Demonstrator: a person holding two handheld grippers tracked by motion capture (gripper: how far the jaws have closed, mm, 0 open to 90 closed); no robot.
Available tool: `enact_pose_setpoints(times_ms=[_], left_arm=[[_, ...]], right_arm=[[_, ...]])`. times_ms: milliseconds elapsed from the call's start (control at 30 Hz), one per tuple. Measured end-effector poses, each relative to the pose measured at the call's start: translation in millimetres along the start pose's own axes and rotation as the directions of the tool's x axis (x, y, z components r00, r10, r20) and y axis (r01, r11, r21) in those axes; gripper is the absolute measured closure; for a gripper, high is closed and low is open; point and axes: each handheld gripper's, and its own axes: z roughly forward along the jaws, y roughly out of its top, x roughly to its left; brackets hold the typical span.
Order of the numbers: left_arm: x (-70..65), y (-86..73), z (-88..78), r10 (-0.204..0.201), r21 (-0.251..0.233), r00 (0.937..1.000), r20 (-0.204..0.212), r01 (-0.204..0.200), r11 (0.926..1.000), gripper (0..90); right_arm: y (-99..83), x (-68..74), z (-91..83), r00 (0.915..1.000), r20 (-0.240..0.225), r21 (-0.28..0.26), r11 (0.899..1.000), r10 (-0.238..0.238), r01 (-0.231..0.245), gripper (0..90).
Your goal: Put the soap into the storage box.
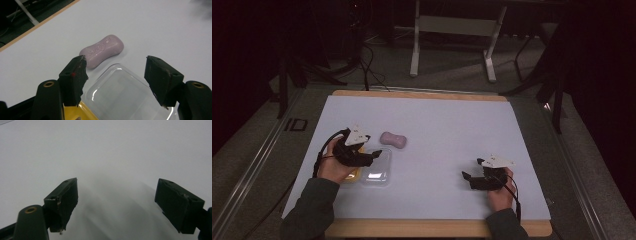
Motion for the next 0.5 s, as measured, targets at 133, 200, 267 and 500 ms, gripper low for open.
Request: enact_pose_setpoints(times_ms=[133, 200, 267, 500], left_arm=[[4.8, 4.6, 5.5, 0.014, 0.014, 0.9998, 0.016, -0.014, 0.9998, 32.0], [5.4, 5.6, 6.7, 0.016, 0.02, 0.9996, 0.023, -0.017, 0.9997, 31.3], [7.1, 8.3, 9.7, 0.03, 0.033, 0.9988, 0.039, -0.032, 0.9989, 30.5], [10.5, 11.6, 15.5, 0.039, 0.049, 0.9975, 0.06, -0.042, 0.9979, 28.9]], right_arm=[[0.1, -0.1, -0.1, 1.0, 0.0, 0.002, 1.0, 0.001, -0.001, 18.3], [0.1, -0.1, -0.1, 1.0, 0.001, 0.002, 1.0, 0.001, -0.001, 18.3], [0.1, 0.0, 0.0, 1.0, 0.001, 0.002, 1.0, 0.0, 0.0, 18.3], [0.3, 1.1, 0.5, 1.0, 0.003, 0.008, 1.0, -0.004, 0.004, 18.3]])
